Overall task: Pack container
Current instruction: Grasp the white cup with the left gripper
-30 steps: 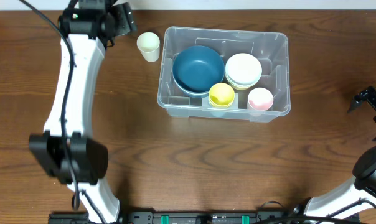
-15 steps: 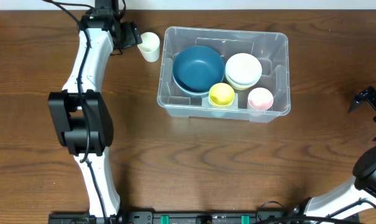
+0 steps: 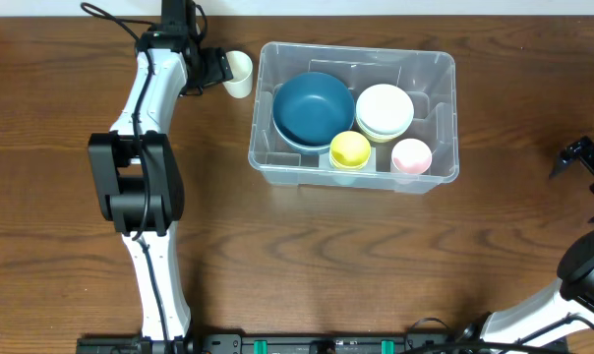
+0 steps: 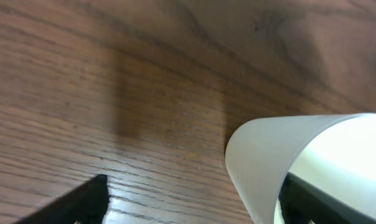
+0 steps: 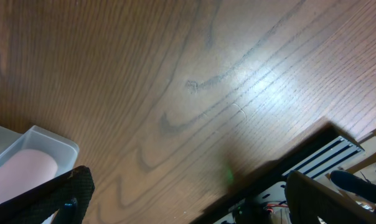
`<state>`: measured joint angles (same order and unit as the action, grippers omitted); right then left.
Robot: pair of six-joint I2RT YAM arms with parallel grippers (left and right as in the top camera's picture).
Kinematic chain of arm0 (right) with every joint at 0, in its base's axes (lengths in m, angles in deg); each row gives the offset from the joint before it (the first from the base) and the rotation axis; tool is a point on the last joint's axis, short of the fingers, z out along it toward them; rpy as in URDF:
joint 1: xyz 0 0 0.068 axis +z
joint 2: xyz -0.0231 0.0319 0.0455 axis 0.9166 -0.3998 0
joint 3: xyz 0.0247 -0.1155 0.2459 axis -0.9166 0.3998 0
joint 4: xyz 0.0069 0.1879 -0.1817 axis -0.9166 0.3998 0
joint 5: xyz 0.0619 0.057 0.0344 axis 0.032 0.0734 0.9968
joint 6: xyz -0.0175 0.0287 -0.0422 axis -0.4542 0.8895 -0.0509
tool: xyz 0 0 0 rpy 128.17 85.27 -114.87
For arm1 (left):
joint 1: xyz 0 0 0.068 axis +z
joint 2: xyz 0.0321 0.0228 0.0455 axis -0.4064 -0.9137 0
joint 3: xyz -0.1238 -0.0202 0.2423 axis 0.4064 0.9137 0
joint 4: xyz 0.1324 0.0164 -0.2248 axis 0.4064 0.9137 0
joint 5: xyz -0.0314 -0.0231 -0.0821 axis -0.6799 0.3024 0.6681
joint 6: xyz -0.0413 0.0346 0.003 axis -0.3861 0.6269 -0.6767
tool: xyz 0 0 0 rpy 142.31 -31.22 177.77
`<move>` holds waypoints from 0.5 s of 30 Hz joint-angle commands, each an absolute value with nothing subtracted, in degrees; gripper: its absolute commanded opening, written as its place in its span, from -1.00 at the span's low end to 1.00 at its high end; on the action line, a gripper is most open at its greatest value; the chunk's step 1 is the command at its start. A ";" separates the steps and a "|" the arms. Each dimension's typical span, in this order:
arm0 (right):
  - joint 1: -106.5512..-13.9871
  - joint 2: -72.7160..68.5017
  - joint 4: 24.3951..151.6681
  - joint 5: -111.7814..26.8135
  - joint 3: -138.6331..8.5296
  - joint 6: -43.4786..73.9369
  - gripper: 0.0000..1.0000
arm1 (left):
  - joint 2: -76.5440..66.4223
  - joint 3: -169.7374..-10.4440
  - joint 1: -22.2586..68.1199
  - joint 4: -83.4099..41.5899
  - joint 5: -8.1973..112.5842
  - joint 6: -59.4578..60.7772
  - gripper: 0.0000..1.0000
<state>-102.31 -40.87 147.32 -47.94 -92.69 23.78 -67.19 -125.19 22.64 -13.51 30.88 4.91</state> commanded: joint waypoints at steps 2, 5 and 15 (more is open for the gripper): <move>-102.90 -39.45 147.36 -48.02 -92.67 24.65 0.98 | -67.98 -124.80 22.29 -12.92 31.69 5.09 0.40; -102.90 -39.45 147.36 -48.02 -92.67 24.65 0.99 | -68.22 -124.80 21.96 -12.18 31.69 5.09 0.25; -102.90 -39.45 147.36 -48.02 -92.67 24.65 0.98 | -70.69 -124.80 20.08 -11.46 31.91 5.09 -0.38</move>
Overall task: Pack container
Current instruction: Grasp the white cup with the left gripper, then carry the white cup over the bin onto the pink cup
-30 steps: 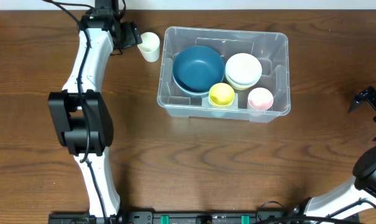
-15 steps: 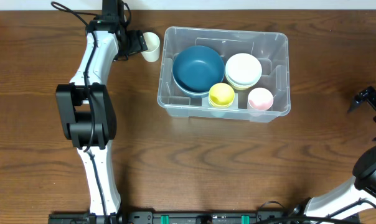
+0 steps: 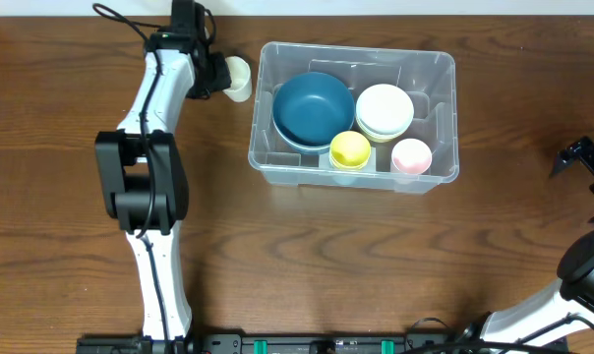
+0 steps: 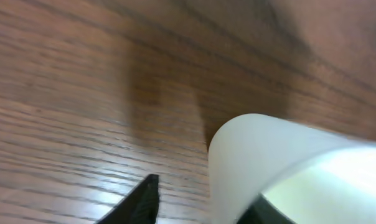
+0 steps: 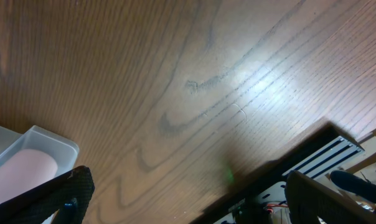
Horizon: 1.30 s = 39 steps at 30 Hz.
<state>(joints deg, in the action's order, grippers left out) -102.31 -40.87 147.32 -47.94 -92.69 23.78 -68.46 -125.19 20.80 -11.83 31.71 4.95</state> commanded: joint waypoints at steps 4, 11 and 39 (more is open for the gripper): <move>-102.90 -39.45 147.36 -48.02 -92.67 24.65 0.98 | -70.60 -124.82 19.88 -11.52 31.89 5.09 -0.73; -102.90 -39.45 147.36 -48.02 -92.67 24.65 0.98 | -66.95 -124.89 20.87 -10.82 31.87 5.13 -0.88; -102.90 -39.45 147.36 -48.02 -92.67 24.65 0.99 | -29.25 -124.91 -17.06 -7.87 29.31 5.98 -0.88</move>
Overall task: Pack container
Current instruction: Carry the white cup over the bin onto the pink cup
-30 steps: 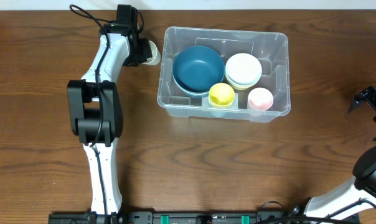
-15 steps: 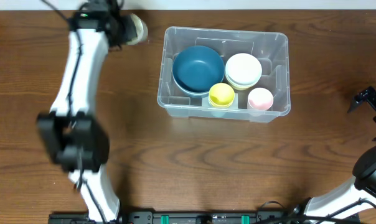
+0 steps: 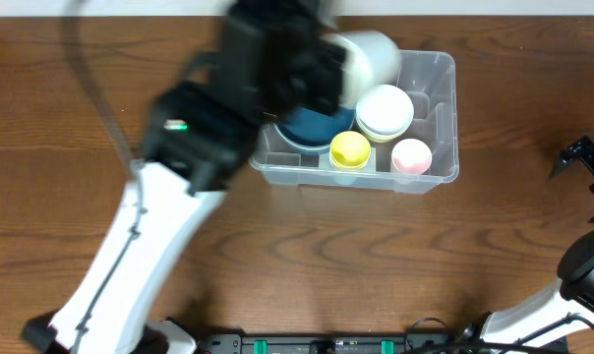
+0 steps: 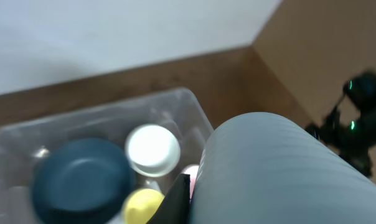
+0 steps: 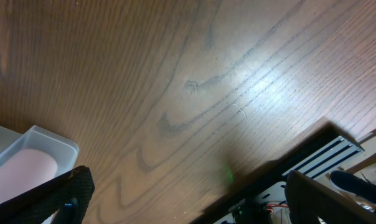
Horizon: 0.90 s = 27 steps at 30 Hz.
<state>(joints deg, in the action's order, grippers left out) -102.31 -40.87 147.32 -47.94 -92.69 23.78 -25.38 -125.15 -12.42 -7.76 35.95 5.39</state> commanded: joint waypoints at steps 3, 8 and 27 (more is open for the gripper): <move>-102.90 -39.45 147.36 -48.02 -92.67 24.65 0.99 | -33.16 -124.91 -21.06 -8.79 27.47 5.96 -0.88; -102.90 -39.45 147.36 -48.02 -92.67 24.65 0.98 | -40.41 -124.91 -23.37 -10.45 27.47 5.94 -0.88; -102.90 -39.45 147.36 -48.02 -92.67 24.65 0.98 | -53.64 -124.89 -22.06 -14.54 26.47 5.96 -0.87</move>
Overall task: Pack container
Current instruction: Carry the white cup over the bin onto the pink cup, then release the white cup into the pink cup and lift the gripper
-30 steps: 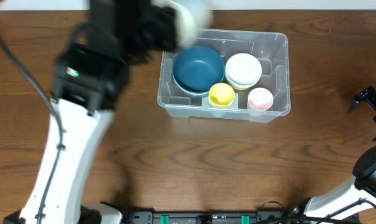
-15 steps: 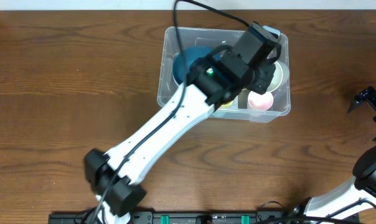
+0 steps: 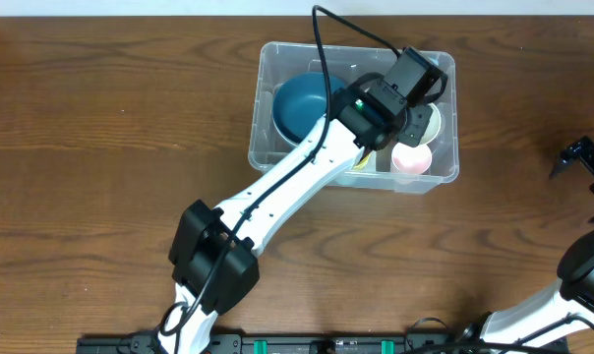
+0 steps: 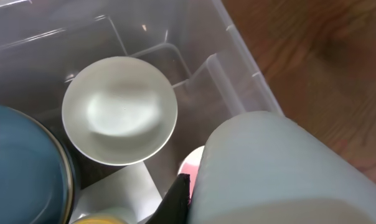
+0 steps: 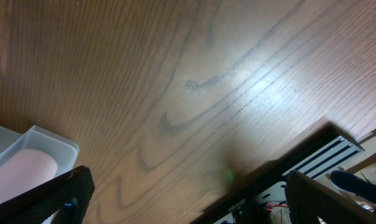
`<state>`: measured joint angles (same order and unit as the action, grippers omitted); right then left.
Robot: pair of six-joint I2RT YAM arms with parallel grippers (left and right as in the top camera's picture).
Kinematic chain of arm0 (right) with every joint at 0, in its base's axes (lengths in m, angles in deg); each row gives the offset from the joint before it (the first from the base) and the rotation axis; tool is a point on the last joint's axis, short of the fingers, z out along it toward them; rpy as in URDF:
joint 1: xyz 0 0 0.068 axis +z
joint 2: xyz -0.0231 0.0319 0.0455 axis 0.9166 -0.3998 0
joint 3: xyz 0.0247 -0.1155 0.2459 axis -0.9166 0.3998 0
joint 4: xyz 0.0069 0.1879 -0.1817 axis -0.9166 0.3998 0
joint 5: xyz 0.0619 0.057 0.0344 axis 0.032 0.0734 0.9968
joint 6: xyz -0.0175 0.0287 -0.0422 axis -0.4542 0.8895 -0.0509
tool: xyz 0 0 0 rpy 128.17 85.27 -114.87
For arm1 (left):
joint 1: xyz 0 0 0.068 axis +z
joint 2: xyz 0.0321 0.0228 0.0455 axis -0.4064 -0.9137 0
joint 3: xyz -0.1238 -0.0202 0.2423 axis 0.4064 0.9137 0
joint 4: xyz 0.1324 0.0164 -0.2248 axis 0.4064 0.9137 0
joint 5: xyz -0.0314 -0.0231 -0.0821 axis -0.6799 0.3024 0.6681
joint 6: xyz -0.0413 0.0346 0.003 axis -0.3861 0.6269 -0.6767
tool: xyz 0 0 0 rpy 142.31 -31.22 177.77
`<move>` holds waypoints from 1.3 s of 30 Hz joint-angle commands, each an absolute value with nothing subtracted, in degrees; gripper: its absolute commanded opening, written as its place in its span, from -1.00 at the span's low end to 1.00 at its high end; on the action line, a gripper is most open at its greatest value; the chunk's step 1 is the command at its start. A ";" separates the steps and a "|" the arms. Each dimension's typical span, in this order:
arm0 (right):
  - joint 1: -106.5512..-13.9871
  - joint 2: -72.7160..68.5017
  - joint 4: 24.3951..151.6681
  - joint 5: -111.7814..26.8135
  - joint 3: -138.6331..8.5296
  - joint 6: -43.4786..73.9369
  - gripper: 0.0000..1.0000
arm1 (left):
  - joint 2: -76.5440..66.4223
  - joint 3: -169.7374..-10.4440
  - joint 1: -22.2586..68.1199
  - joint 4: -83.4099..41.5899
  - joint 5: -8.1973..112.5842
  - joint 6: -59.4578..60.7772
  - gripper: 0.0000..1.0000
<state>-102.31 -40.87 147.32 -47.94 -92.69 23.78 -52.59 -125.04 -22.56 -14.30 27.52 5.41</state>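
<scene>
A clear plastic container (image 3: 445, 79) holds a dark blue bowl (image 3: 299, 106), a white bowl (image 4: 119, 111), a pink cup (image 3: 411, 157) and a yellow cup (image 4: 91, 219). My left gripper (image 3: 407, 90) hangs over the container's right half, shut on a white cup (image 4: 281, 174) that fills the lower right of the left wrist view. One dark finger (image 4: 178, 199) presses on the cup's side; the other is hidden behind it. The cup hangs above the pink cup (image 4: 191, 163), beside the white bowl. My right gripper (image 5: 194, 205) stands open over bare table, far right.
The container's right wall (image 4: 238, 56) has an inner rib close to the held cup. In the right wrist view the container's corner (image 5: 48, 142) and the pink cup (image 5: 20, 174) show at lower left. A dark rail (image 5: 325, 155) runs along the table's edge.
My left gripper with the white cup was high over the container's back; now it is lower, inside the right half above the pink cup. The right arm has not moved.
The white cup stood on the table left of the container with my left gripper's fingers around it. Then the fingers were closer on it. Later the cup was held high over the container, and now it hangs low over the container's right half.
</scene>
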 commanded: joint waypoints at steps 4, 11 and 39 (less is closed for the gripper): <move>-102.90 -39.45 147.36 -48.02 -92.67 24.65 0.98 | -54.23 -124.82 -22.06 -14.47 26.47 5.96 -0.87; -102.90 -39.45 147.36 -48.02 -92.67 24.65 0.98 | -55.80 -124.82 -22.06 -12.18 26.47 5.96 -0.87; -102.90 -39.45 147.36 -48.02 -92.67 24.65 0.98 | -59.34 -124.80 -22.08 -9.05 27.12 5.92 -0.85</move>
